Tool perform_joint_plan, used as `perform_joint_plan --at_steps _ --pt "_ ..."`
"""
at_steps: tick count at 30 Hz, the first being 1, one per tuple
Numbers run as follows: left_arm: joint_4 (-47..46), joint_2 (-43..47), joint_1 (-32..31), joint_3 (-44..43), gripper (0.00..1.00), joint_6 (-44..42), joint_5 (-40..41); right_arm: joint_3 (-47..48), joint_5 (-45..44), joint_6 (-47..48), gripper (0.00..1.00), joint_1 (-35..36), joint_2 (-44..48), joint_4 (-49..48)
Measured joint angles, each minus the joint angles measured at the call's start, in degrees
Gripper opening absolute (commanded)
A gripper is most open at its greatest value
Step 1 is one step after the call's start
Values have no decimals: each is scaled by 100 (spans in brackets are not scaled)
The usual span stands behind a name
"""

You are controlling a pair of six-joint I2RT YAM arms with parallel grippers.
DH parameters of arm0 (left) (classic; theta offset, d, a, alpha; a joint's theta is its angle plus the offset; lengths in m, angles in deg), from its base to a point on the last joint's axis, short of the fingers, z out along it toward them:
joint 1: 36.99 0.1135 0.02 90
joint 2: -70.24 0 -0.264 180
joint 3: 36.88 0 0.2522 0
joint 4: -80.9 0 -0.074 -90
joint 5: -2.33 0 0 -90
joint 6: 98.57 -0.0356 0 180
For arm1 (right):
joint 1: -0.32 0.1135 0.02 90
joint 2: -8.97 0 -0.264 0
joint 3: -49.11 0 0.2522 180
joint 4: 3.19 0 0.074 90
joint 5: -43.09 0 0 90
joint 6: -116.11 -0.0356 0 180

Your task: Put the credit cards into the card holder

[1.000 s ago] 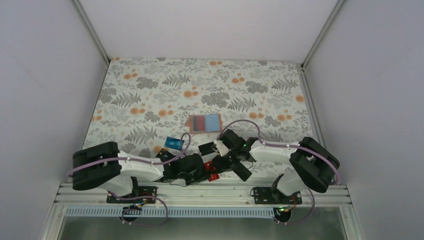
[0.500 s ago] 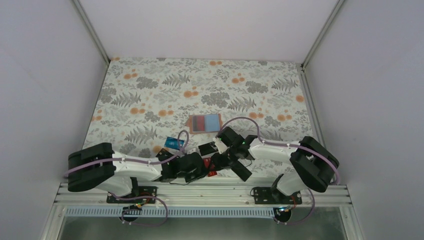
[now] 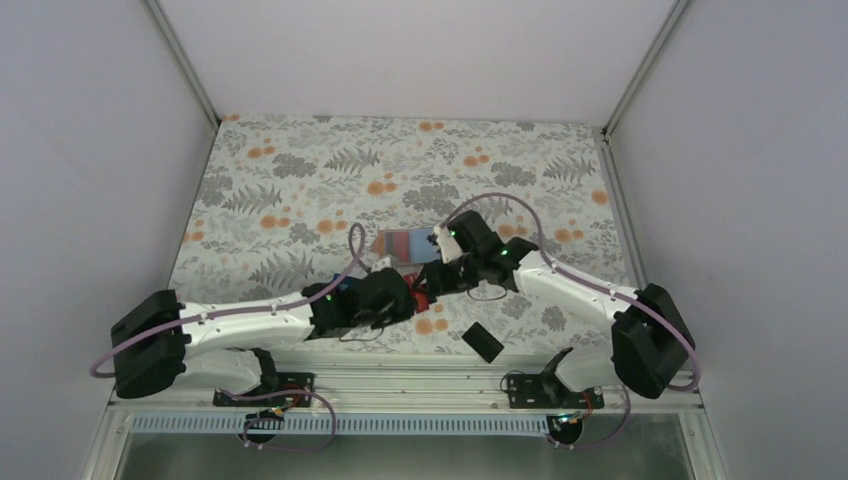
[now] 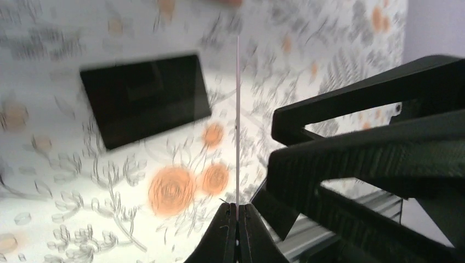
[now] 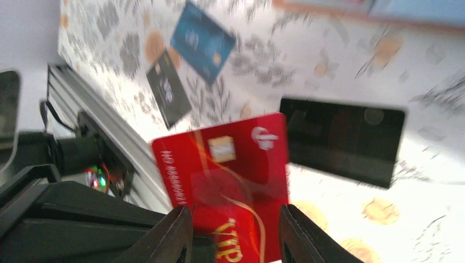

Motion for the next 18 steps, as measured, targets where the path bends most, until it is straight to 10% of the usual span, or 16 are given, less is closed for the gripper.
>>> perform_joint_plan --at_steps 18 --pt "378 -2 2879 -907 3 -3071 -1213 903 275 229 41 -1790 -516 -151"
